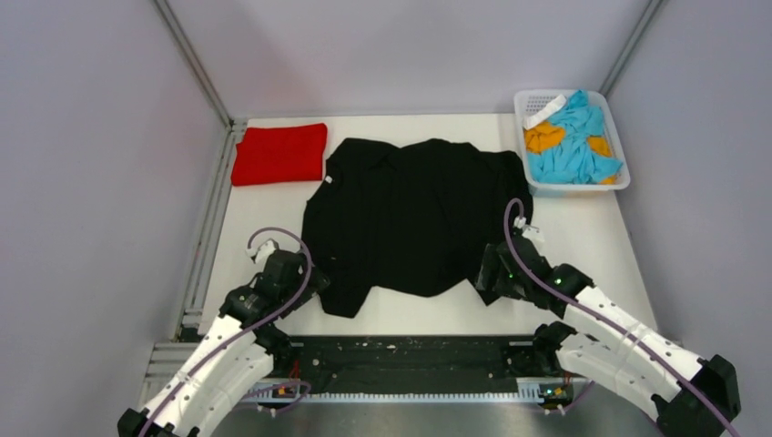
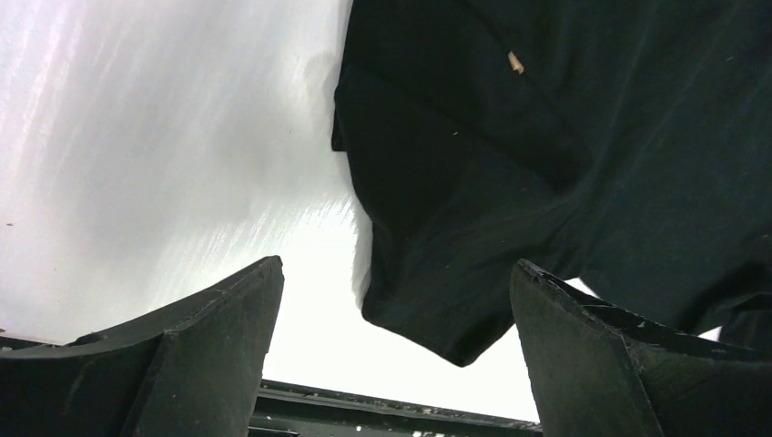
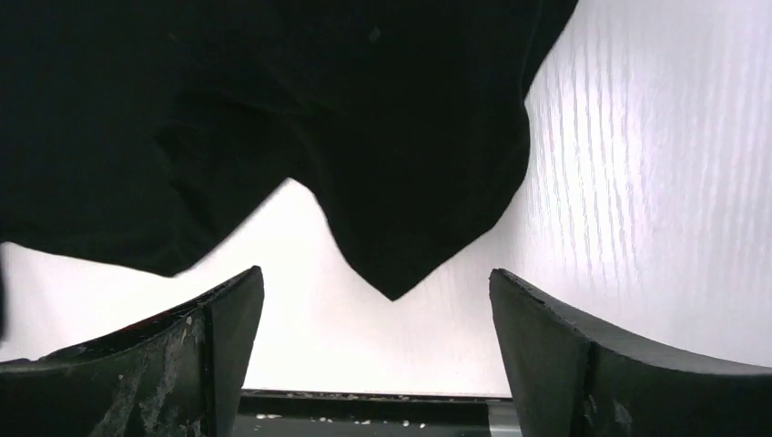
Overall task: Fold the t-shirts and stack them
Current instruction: Flatten out the tshirt
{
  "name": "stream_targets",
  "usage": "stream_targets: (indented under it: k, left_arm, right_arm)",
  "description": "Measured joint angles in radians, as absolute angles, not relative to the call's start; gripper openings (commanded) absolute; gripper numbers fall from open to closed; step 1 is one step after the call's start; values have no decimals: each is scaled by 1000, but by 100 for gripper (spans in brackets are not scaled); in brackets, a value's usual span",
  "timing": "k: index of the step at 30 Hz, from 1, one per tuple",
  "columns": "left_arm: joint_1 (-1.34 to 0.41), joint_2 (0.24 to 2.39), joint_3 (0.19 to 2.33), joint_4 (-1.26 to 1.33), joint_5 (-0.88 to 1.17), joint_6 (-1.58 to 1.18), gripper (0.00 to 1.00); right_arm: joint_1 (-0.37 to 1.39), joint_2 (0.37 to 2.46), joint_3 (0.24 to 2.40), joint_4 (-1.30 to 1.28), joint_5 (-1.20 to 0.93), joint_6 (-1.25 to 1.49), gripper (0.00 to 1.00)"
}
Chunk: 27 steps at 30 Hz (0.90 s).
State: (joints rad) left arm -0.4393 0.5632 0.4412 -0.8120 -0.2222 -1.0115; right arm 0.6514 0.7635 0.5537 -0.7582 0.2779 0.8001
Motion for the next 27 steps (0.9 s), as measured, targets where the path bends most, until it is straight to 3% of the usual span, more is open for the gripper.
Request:
stream_targets:
  k: [11,13,15,17,23,27]
  left_arm:
    - [-439,567,381,-743,-160,-995,99]
    - [-439,566,372,-730,-154,-995,99]
    - [-439,562,360,-714,-150,-996,99]
    - [-439,557,349,-697,-147,-996,99]
    - [-439,562,344,-635,-126,-992,99]
    - [-439,590,345,-638,-119,-984,99]
  right_arm:
    - [652,1092,508,-634,247,794,70]
    - [653,1159,543,-632,269,791,54]
    - [653,1207,566,-637,299,797,21]
    - [653,1229,577,-626,318,820,1]
    - [634,1219,595,-705,412,868,0]
    - [485,1053,639,-830,472,852,0]
